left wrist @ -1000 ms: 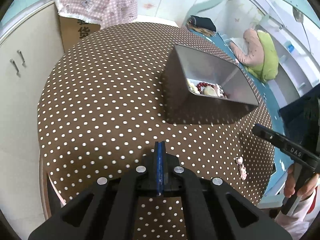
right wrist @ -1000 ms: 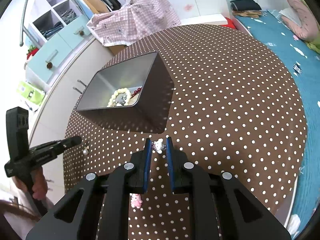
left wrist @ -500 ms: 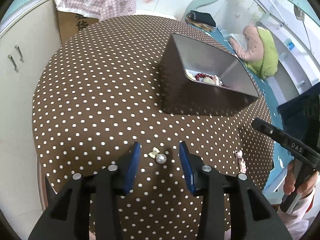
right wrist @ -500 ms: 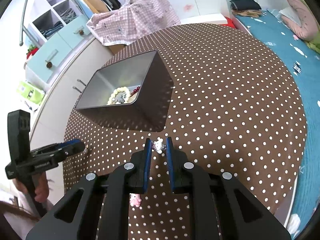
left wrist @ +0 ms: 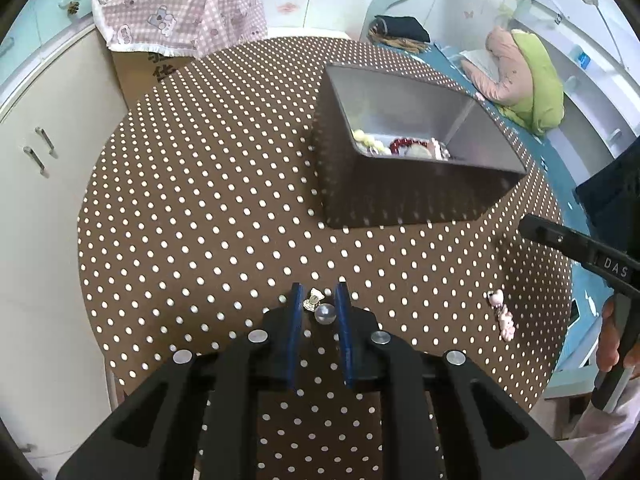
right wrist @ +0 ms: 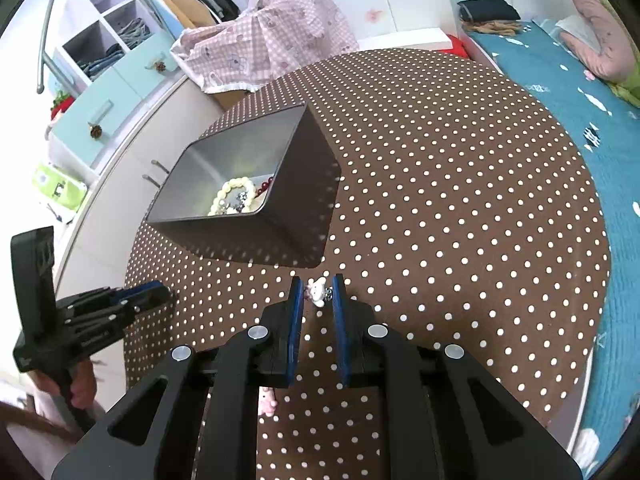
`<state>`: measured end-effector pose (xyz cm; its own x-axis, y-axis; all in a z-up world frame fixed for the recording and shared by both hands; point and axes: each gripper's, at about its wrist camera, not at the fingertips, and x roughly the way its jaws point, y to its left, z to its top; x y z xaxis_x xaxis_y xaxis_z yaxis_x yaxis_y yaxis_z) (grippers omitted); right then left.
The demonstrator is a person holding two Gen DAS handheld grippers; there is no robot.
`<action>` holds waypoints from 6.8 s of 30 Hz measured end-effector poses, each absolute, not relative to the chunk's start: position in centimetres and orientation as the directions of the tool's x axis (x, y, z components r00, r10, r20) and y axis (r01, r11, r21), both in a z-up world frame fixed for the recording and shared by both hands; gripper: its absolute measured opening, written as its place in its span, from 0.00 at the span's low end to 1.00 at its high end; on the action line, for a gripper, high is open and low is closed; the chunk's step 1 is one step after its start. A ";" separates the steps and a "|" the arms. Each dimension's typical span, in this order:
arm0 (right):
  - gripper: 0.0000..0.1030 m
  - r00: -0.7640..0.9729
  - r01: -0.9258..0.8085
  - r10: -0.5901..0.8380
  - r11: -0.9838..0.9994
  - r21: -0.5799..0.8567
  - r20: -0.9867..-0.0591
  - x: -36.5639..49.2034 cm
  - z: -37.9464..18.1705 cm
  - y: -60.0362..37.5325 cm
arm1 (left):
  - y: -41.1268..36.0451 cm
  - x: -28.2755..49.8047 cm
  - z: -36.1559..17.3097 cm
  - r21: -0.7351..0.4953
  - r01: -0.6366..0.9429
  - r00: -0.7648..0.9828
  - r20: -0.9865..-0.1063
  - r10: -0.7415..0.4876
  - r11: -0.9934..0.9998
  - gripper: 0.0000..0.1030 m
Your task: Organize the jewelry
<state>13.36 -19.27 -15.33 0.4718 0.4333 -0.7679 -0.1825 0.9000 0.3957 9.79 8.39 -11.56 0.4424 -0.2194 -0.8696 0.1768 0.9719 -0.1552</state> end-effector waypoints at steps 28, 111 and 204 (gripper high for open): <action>0.15 0.591 -0.326 0.483 0.876 0.356 -0.646 17.8 -7.7 -17.1 | 5.7 16.1 -4.4 -0.181 0.262 0.586 -0.750 -0.305 0.948 0.14; 0.17 0.480 -0.342 0.295 0.930 0.134 -0.826 7.9 -15.3 -15.6 | 8.4 12.8 -7.4 -0.231 0.120 0.558 -0.789 -0.258 0.966 0.47; 0.81 0.777 -0.194 0.241 0.971 0.143 -0.581 8.5 -2.0 -16.7 | 2.0 6.8 0.6 -0.044 0.158 0.734 -0.663 -0.147 0.986 0.72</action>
